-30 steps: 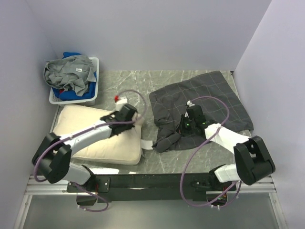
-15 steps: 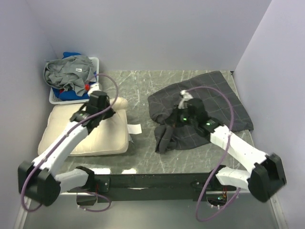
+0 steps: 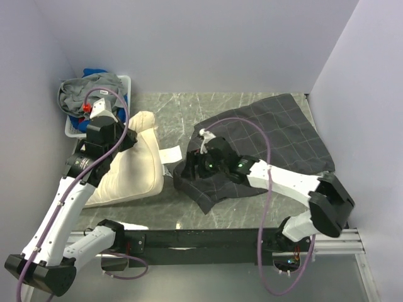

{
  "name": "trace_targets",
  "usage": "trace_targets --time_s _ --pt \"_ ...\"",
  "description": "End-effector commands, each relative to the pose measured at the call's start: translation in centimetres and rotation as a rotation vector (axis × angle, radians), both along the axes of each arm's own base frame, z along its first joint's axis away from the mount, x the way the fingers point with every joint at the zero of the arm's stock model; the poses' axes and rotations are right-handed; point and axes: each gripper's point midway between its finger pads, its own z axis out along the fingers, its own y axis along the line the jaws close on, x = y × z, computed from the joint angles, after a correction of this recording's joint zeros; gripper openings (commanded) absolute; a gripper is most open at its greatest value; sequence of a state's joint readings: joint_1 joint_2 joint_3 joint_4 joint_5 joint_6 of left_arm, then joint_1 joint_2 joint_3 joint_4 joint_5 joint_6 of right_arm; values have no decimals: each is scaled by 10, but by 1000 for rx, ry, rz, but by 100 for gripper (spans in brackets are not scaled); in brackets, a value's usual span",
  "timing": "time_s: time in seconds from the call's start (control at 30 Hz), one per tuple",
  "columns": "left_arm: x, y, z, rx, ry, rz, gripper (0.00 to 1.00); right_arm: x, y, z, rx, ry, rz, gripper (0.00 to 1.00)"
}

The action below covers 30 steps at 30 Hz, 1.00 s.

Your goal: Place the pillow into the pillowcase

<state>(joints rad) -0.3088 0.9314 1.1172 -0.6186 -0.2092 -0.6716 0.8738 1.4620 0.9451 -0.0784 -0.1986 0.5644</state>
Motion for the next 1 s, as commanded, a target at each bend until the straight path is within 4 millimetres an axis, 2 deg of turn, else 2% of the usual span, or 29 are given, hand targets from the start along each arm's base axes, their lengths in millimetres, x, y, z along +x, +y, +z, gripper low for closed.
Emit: trace_targets --time_s 0.0,0.1,0.2,0.3,0.37,0.43,0.5,0.53,0.57,0.6,0.63,0.73,0.77,0.8,0.87,0.9,0.97 --pt "5 -6 24 -24 -82 -34 1 15 -30 16 -44 -112 -122 79" --pt "5 -7 20 -27 -79 -36 1 2 -26 -4 -115 -111 -32 79" --pt "4 -6 20 -22 -76 -38 1 -18 -19 -36 -198 -82 69 78" --pt "2 -4 22 -19 -81 -37 1 -38 -11 -59 -243 -54 139 78" --pt "2 -4 21 -17 -81 -39 1 -47 -7 -66 -244 -44 169 78" --pt "1 -5 19 -15 -78 -45 1 -49 -5 -73 -257 -30 171 78" --pt "1 -6 17 -21 -74 -53 1 -41 -6 -80 -296 -26 137 74" --pt "0 -7 14 -22 -69 -59 1 -40 -11 -85 -335 -14 123 71" --pt "-1 -9 13 -21 -67 -67 1 -38 -13 -87 -358 -17 119 63" --pt "0 -9 11 -20 -64 -69 1 -31 -13 -84 -369 -29 97 55" --pt "-1 -9 9 -19 -62 -76 1 -27 -20 -85 -402 -33 71 33" --pt "-3 -15 3 -18 -45 -110 1 -9 -39 -68 -400 -44 -27 4" --pt "-3 -16 1 -15 -42 -117 1 -7 -47 -64 -388 -36 -54 2" --pt "-4 -19 -2 -19 -35 -135 1 -2 -52 -45 -340 -56 -83 2" --pt "-3 -23 -12 -23 -18 -157 1 11 -75 -35 -311 -50 -163 0" --pt "-4 -27 -15 -31 -11 -177 1 16 -84 -17 -269 -73 -201 0" --pt "-4 -33 -28 -45 11 -204 1 30 -112 -11 -262 -68 -295 0"
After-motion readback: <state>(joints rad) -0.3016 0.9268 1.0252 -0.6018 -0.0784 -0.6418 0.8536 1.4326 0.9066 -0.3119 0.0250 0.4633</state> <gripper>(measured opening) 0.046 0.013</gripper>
